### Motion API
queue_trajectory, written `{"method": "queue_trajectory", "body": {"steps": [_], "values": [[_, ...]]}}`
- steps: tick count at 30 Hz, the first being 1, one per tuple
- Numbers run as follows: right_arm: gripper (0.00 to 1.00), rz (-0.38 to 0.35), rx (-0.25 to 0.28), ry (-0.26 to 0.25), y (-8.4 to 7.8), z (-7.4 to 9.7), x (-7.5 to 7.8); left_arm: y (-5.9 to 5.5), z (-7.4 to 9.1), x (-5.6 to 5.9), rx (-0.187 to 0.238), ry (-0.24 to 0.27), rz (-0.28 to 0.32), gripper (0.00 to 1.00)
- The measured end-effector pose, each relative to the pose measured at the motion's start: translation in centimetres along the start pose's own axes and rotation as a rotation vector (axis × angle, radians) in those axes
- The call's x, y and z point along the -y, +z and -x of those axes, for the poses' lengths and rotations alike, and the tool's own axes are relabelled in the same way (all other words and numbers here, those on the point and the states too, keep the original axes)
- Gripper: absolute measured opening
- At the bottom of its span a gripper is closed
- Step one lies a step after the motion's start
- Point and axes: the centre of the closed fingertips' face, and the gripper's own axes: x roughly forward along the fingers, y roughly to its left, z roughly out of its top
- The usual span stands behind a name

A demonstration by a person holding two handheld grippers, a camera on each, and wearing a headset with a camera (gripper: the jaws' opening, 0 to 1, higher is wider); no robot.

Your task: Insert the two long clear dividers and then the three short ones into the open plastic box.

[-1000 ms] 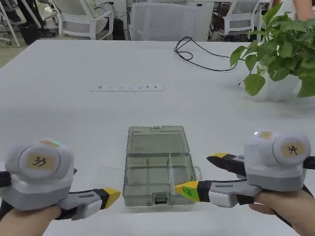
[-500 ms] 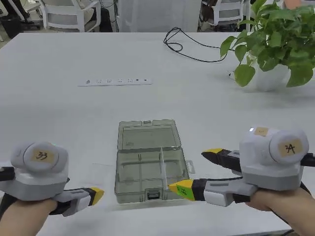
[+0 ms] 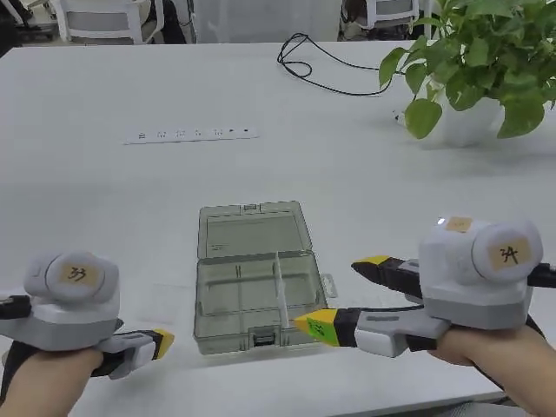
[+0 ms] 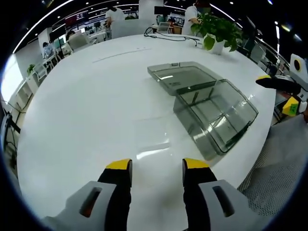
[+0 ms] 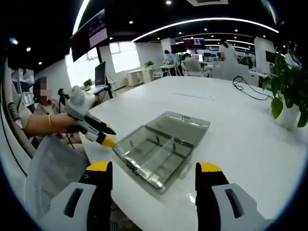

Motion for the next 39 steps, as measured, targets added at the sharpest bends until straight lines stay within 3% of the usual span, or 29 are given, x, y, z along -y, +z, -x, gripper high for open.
{"method": "queue_trajectory", "body": {"steps": [24, 30, 35, 39], "values": [[0.68, -0.011, -0.003, -0.004, -0.1, -0.3, -0.2, -0.7, -0.7, -0.5, -0.057, 0.03, -0.004, 0.33], [0.67, -0.01, -0.015, -0.011, -0.3, -0.4, -0.2, -0.8, -0.8, -0.5, -0.111, 0.034, -0.039, 0.33], [0.67, -0.015, -0.022, -0.016, -0.4, -0.5, -0.2, -0.7, -0.7, -0.7, -0.128, 0.032, -0.011, 0.32], [0.66, -0.026, -0.034, -0.022, -0.6, -0.7, -0.2, -0.8, -0.7, -1.0, -0.126, 0.024, 0.043, 0.31]]}}
